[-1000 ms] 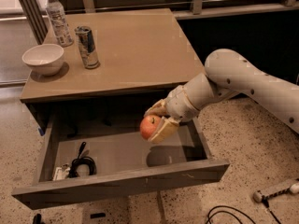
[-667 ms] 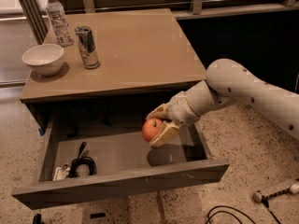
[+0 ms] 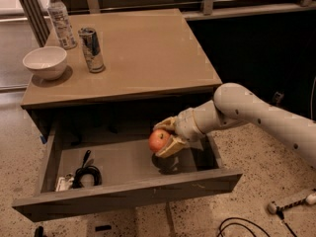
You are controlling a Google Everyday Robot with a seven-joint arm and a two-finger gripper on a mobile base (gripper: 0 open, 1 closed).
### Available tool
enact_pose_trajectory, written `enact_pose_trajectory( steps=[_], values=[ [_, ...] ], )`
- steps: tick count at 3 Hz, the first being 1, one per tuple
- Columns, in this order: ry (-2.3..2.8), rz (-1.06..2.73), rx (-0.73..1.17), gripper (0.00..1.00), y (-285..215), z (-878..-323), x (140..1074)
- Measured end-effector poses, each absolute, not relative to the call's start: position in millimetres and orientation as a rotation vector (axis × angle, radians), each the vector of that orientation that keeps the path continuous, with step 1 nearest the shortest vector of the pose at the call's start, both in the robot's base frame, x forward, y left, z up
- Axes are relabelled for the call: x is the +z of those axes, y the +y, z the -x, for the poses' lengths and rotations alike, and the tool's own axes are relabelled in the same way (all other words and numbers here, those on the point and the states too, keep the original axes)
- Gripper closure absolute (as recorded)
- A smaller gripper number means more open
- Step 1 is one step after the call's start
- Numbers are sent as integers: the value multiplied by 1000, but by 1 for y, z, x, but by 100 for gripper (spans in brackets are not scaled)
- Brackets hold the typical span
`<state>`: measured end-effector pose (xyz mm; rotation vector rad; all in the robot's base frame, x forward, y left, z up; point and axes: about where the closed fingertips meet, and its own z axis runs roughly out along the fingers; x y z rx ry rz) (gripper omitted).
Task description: Place apple into top drawer
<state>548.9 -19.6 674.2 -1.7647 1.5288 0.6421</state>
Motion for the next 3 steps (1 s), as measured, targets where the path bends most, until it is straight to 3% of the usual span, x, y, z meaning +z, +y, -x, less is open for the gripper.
enact_pose_trajectory(
  steps=[3],
  values=[
    [1516, 1771, 623, 100, -7, -586, 617]
  ],
)
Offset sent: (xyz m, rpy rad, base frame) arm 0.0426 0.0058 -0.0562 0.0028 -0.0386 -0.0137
